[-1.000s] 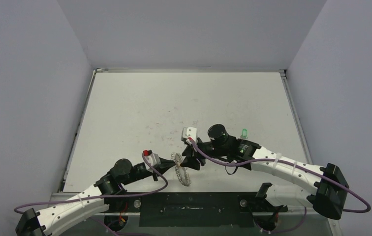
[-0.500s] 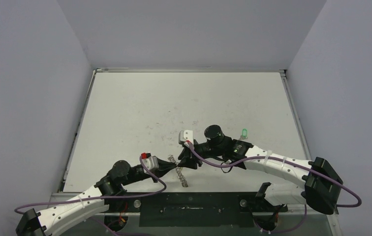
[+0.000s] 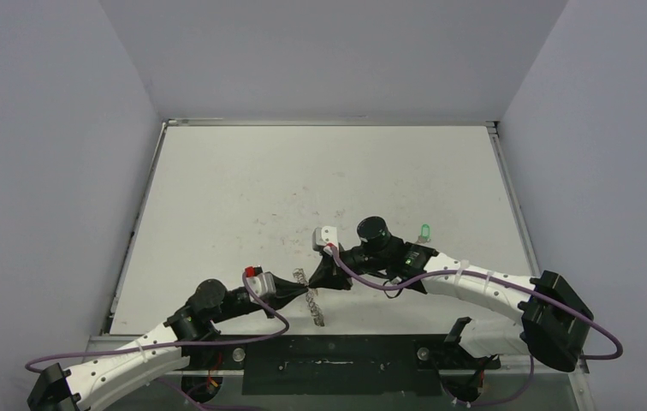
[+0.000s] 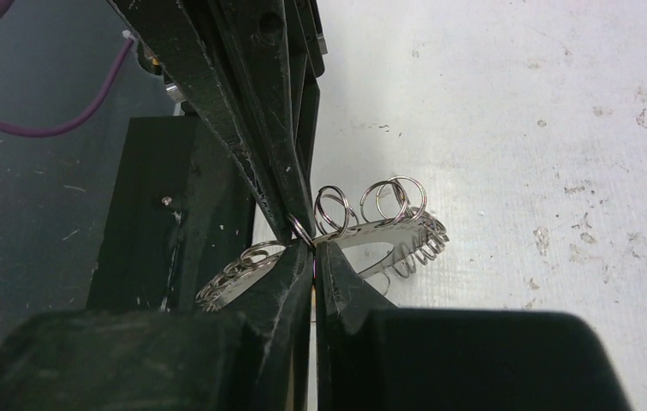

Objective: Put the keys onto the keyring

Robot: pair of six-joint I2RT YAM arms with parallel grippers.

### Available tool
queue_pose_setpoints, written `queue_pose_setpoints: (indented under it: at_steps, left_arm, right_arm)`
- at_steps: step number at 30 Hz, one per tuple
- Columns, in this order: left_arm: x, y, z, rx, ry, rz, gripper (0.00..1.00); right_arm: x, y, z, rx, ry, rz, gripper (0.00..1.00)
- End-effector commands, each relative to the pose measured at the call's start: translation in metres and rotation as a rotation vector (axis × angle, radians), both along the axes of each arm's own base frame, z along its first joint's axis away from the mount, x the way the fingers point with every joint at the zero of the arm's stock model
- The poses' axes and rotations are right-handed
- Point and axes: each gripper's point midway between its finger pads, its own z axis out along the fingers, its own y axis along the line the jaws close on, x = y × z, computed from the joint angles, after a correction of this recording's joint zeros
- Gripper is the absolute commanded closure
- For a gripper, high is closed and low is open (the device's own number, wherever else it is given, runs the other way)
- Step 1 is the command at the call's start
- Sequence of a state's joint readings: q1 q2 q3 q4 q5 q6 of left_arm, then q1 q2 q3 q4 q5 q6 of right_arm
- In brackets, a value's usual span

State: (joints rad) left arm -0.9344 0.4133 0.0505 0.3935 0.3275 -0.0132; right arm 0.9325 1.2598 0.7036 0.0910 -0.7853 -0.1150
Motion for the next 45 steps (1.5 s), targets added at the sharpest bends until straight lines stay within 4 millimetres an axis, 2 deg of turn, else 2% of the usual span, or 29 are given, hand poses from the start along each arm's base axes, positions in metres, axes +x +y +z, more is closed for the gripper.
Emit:
queue_pose_setpoints:
  at_steps: [1, 7, 15, 20, 23, 29, 37, 45]
  left_arm:
    - [0.0, -0.002, 0.03, -0.074, -0.065, -0.009, 1.0]
    - [0.008, 0.004, 0.027, -0.059, -0.049, 0.053, 1.0]
    - [0.014, 0.011, 0.023, 0.002, -0.041, 0.097, 0.71]
    - [0.014, 0.009, 0.026, 0.032, -0.021, 0.092, 0.6]
    - [0.014, 0.008, 0.028, 0.053, -0.01, 0.088, 0.57]
    - [0.012, 0.005, 0.035, 0.06, 0.018, 0.073, 0.56]
    - [0.009, 0.009, 0.025, 0.066, 0.052, 0.076, 0.55]
    - [0.013, 0.005, 0.028, 0.02, 0.043, 0.088, 0.59]
  right_arm:
    - [-0.008, 0.006, 0.02, 0.089, -0.022, 0.072, 1.0]
    - [-0.006, -0.003, 0.023, 0.068, -0.036, 0.026, 1.0]
    - [0.01, -0.015, 0.019, -0.058, -0.038, -0.106, 1.0]
    - [0.017, -0.016, 0.016, -0.153, -0.065, -0.181, 1.0]
    - [0.018, -0.012, 0.019, -0.215, -0.127, -0.224, 1.0]
    - [0.019, -0.009, 0.019, -0.339, -0.245, -0.29, 1.0]
    - [0.022, -0.007, 0.021, -0.422, -0.376, -0.349, 1.0]
    - [0.018, 0.004, 0.023, -0.413, -0.388, -0.342, 1.0]
